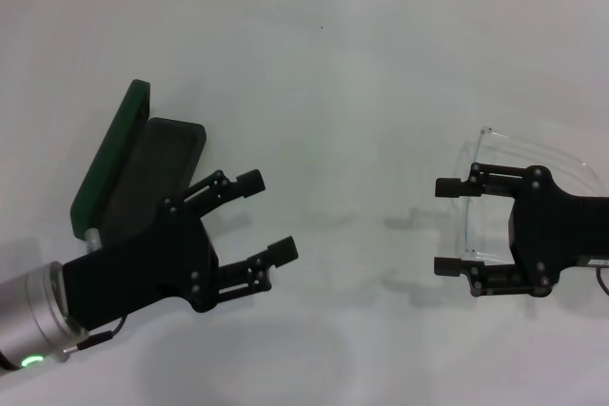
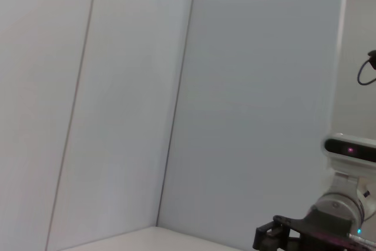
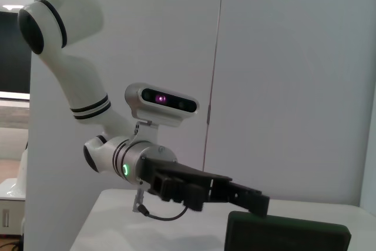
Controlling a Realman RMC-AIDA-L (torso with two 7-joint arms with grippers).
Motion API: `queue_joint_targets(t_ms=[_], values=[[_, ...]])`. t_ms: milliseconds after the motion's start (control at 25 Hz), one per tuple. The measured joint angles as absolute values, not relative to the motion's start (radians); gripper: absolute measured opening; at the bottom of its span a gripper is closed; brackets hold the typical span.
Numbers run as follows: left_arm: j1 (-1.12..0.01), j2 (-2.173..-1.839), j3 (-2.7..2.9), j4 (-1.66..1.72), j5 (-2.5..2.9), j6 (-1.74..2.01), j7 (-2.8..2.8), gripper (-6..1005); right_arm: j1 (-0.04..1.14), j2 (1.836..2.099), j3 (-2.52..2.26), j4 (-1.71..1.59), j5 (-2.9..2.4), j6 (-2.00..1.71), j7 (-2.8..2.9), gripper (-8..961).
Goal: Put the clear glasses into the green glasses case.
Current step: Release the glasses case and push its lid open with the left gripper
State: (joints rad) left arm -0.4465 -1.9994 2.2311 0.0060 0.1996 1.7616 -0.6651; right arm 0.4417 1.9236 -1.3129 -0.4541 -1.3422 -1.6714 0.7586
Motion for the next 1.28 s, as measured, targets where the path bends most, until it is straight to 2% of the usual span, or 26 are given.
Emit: queue_joint_targets(t_ms=[680,880,1040,1160,1280], values=[[-0.441,-2.004,2.224,-0.003,0.145,1.76,-0.697,874,0.447,1.925,-1.313,-0.461,-1.364,-1.672,0.762,748],[-0.49,-1.947,2.224,-0.004,0.081,1.759,-0.796,874,0.447,1.925,-1.313,-0.463,-1.365,-1.672,0.761,747],[-0.579,-1.897,2.226,-0.056,0.064,1.76,-0.907,875,0.448,1.924,-1.313,-0.463,-1.365,-1.672,0.765,746],[-0.663,-1.882,2.232,-0.188,0.001,1.75,-0.996,875,0.451,1.923,-1.313,-0.463,-1.366,-1.67,0.765,745],[-0.74,-1.891,2.267,-0.362,-0.051,1.741,-1.077,875,0.453,1.923,-1.313,-0.463,-1.367,-1.662,0.766,745]])
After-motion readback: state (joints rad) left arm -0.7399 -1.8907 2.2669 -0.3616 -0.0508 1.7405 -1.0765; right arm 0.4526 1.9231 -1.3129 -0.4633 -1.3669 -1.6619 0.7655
